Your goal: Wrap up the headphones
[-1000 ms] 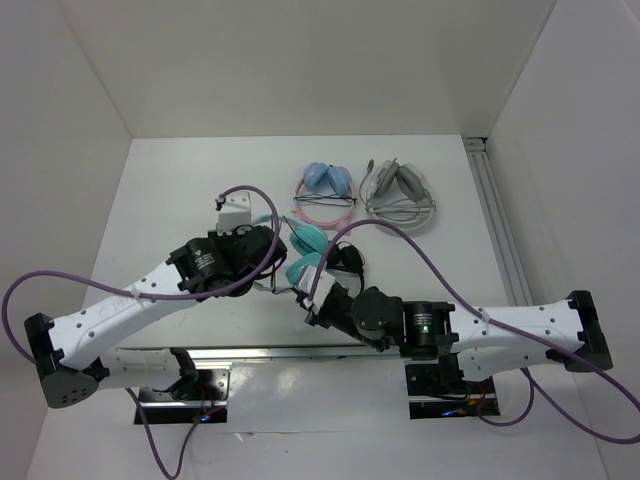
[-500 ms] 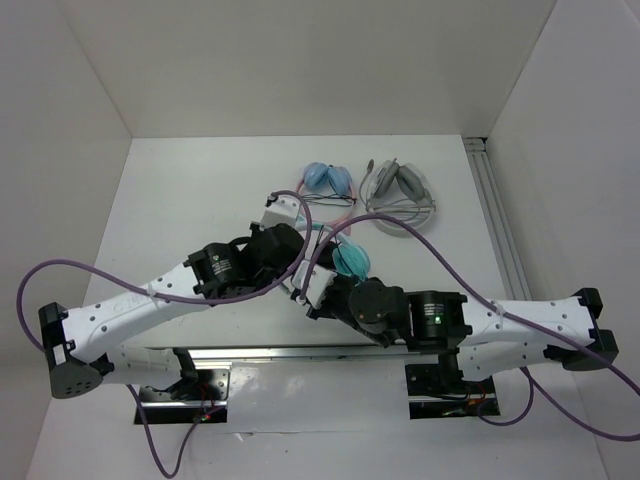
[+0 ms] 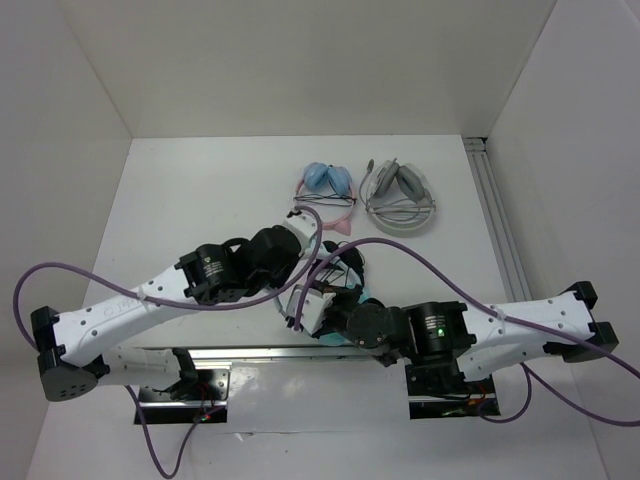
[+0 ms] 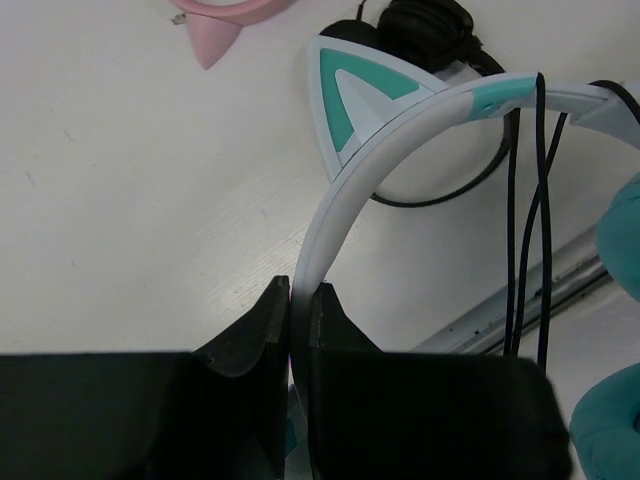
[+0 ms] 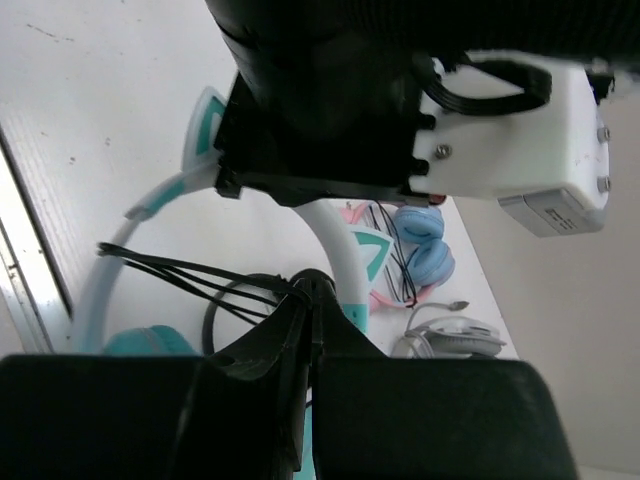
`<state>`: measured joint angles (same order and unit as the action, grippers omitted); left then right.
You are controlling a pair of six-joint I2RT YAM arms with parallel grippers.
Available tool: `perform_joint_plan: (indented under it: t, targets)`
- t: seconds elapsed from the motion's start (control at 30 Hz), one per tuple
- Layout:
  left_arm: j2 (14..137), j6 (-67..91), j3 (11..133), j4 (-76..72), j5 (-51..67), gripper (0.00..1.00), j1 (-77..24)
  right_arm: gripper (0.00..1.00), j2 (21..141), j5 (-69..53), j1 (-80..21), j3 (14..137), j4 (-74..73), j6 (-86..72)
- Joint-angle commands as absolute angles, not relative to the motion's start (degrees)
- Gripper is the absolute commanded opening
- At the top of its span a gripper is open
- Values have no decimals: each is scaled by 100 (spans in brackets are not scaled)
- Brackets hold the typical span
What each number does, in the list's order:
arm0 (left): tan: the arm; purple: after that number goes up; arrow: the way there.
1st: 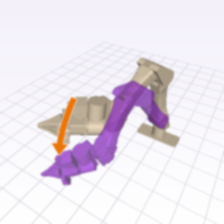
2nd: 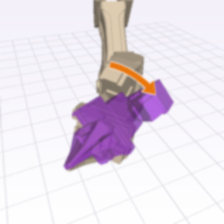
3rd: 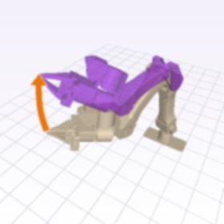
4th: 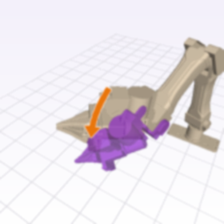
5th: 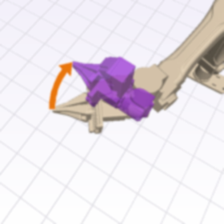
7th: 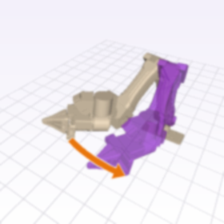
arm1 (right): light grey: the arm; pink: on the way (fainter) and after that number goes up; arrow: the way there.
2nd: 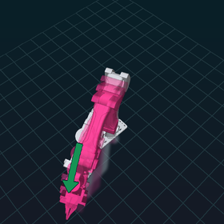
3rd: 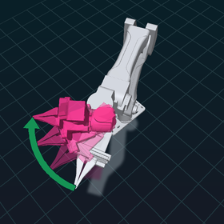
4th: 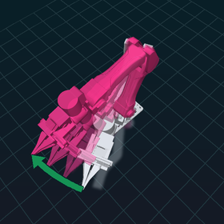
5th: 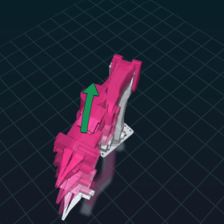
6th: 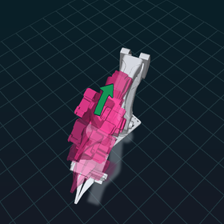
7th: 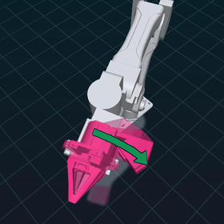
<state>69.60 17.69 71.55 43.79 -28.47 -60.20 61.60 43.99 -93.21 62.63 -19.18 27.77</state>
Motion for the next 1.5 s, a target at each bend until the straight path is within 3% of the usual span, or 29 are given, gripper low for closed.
perform_joint_plan:
  t: [0.0,0.13,0.33,0.57,0.7,1.13,1.23,1.27,1.47]
  targets:
    - [6627,1169,7304,4860,-2198,0,-6047,3,5801,5333,-9325,6513,-1582,3032]
    - [6223,1117,7251,4860,-1697,0,-6047,8,5626,5634,-9325,6171,-1144,3173]
    - [6029,1116,7584,5290,-1678,0,-6047,18,5169,4915,-9071,5758,-651,2857]
    - [6179,1063,7813,5598,-1626,0,-6047,19,5422,4581,-8377,5634,-475,2918]
    - [6118,1063,7813,5599,-1626,0,-6047,3,5423,4245,-8174,5547,-527,2813]
    - [5757,958,8306,5897,-1564,0,-6047,1,5361,3867,-7110,5072,88,3058]
    - [5757,958,8367,5950,-1494,0,-6047,4,5212,3700,-7110,5002,237,3217]
    - [5757,958,8367,5950,-1442,0,-6047,13,5151,3700,-7058,5001,298,3217]
    - [5889,958,8367,5950,-1441,0,-6047,24,5098,3559,-6891,5001,299,3094]
